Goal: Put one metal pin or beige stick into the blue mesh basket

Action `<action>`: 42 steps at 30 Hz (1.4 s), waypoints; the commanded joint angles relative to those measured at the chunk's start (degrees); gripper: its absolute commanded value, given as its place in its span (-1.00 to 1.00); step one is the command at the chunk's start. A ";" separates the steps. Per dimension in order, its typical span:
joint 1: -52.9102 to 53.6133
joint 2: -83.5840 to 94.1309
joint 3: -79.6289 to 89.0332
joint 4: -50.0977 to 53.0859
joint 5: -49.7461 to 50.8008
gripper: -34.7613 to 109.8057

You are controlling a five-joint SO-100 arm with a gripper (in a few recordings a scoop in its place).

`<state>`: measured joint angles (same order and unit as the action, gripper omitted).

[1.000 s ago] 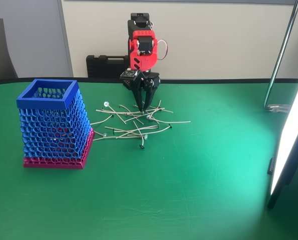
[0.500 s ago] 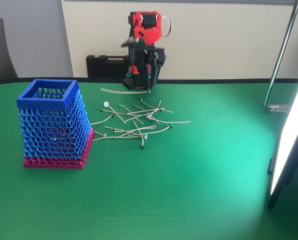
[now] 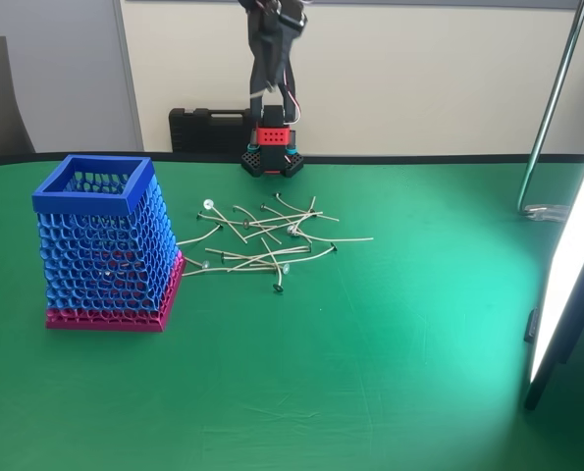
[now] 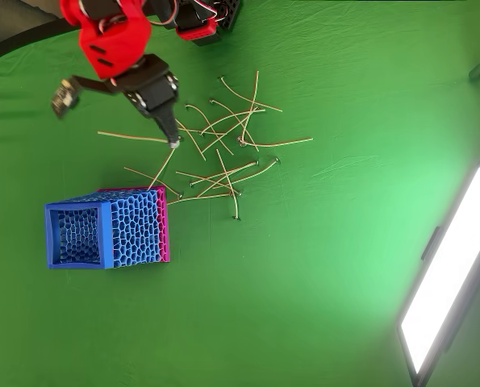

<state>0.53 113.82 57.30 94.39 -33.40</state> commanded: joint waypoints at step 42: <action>25.93 -41.48 -20.83 -38.94 1.67 -0.51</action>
<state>27.51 69.61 35.60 57.39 -30.59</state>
